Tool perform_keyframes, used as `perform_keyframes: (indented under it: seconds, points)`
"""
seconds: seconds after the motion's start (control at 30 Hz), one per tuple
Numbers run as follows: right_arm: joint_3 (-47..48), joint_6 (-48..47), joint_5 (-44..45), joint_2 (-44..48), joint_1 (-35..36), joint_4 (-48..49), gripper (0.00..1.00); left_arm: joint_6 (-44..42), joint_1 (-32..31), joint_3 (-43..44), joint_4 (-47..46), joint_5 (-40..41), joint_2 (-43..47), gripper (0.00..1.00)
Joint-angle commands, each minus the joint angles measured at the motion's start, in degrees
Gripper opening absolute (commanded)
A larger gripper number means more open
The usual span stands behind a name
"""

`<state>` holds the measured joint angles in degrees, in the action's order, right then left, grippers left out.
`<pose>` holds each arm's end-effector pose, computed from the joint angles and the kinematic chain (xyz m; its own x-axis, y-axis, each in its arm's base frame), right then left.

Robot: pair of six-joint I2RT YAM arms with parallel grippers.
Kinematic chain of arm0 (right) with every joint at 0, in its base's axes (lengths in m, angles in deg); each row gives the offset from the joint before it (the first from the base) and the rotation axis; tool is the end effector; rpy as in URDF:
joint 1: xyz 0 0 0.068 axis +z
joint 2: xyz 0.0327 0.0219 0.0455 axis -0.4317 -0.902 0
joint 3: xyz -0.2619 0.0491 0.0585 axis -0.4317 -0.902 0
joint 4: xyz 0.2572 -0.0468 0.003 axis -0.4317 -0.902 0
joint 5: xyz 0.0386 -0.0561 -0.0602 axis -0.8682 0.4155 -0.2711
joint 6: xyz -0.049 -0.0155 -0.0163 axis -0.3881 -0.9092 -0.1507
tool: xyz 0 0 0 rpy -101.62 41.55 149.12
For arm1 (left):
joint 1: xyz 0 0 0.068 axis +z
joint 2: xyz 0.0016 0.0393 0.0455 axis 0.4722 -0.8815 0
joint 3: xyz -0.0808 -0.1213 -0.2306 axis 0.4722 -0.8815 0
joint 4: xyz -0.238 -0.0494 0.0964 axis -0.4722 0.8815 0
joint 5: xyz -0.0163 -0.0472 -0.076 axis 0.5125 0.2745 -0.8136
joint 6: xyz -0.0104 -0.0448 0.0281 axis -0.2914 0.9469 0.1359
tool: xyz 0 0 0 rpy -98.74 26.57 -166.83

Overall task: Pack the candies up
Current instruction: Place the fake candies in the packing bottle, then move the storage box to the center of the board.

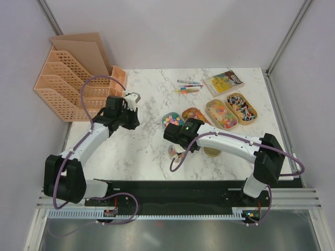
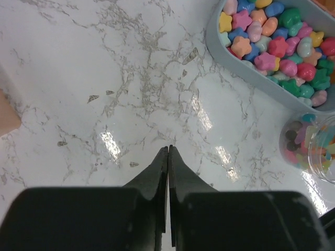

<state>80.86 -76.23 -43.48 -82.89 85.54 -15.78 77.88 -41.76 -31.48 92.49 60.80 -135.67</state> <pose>0.1663 0.2442 0.2682 0.2131 -0.8455 0.4895 -0.8317 -0.4199 -0.3632 0.2673 -0.0744 0.2508 -0.6444 0.2277 -0.7300 0.4629 0.8760 -0.1353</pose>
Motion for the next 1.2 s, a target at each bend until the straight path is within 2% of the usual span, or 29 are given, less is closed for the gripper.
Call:
perform_keyframes:
  seconds: [0.0,0.27,0.5,0.6,0.67,0.73,0.83,1.0,1.17]
  points:
    - [-0.6,-1.0,6.4,0.5,1.0,-6.6,0.00,2.1,0.1,1.3,-2.7,-4.1,-5.6,0.02]
    - [0.2,5.2,7.0,2.8,0.0,-6.6,0.00,3.6,-3.6,7.9,-2.3,-7.5,-19.1,0.02]
    - [-6.2,13.1,3.3,8.6,-4.3,-6.5,0.00,6.0,-10.1,13.4,-2.3,-8.9,-27.3,0.02]
    - [-2.7,18.3,-5.7,9.8,-10.8,-6.4,0.00,6.4,-11.6,15.4,-2.3,-9.0,-30.1,0.02]
    - [0.2,20.2,-12.9,10.9,-18.5,-5.8,0.00,6.8,-12.5,16.8,-2.2,-9.8,-31.9,0.02]
    - [1.3,21.5,-16.6,11.6,-25.1,-5.0,0.00,7.1,-13.1,18.2,-2.1,-10.4,-32.8,0.02]
    - [2.8,23.0,-19.8,12.2,-30.8,-3.9,0.00,7.2,-14.5,20.1,-1.3,-10.9,-34.9,0.02]
    - [4.1,23.7,-20.0,11.5,-35.7,-3.5,0.00,7.6,-17.4,28.5,3.6,-13.1,-40.1,0.02]
    - [4.5,23.8,-20.0,11.5,-36.8,-3.4,0.00,7.9,-20.4,33.2,4.9,-14.2,-43.0,0.02]
